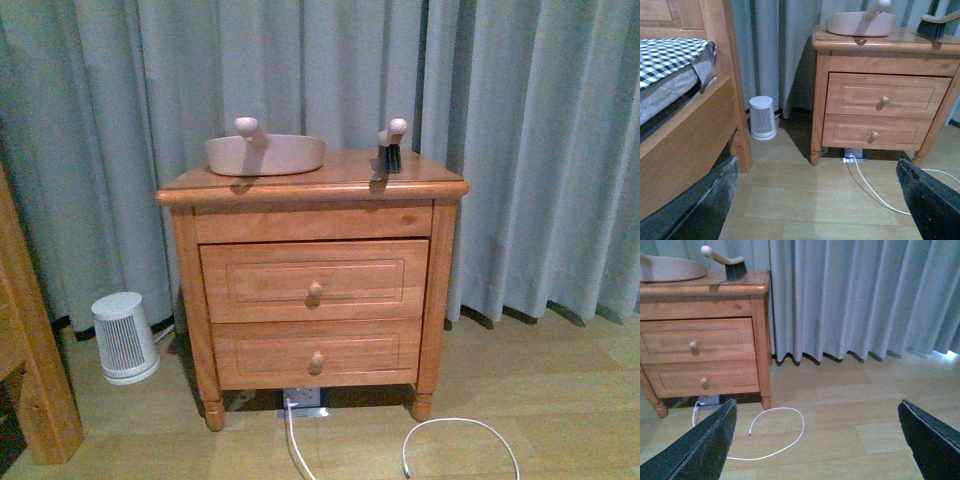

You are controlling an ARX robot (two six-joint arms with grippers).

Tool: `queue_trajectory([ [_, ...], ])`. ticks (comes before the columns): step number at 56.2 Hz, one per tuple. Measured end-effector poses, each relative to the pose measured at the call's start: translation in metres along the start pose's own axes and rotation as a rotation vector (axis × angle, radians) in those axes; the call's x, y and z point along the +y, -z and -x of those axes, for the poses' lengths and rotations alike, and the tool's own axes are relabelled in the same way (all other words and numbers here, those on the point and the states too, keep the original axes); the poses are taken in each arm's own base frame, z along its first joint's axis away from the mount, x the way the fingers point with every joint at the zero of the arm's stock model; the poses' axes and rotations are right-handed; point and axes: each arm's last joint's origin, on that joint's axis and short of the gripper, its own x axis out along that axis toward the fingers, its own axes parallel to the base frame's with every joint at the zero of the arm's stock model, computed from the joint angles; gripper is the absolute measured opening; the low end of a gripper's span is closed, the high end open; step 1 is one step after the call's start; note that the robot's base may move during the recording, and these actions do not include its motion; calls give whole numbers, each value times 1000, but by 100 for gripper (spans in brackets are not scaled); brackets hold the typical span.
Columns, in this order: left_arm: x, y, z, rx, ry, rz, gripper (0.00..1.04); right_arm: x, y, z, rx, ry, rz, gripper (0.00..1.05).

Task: Clean up trash

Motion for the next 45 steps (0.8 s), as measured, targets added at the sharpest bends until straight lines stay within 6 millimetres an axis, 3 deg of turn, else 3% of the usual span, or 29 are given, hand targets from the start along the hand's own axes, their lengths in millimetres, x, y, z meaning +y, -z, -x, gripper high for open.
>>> queue_trajectory([
  [45,0,0,0,0,0,0,97,0,0,0,0,0,0,97],
])
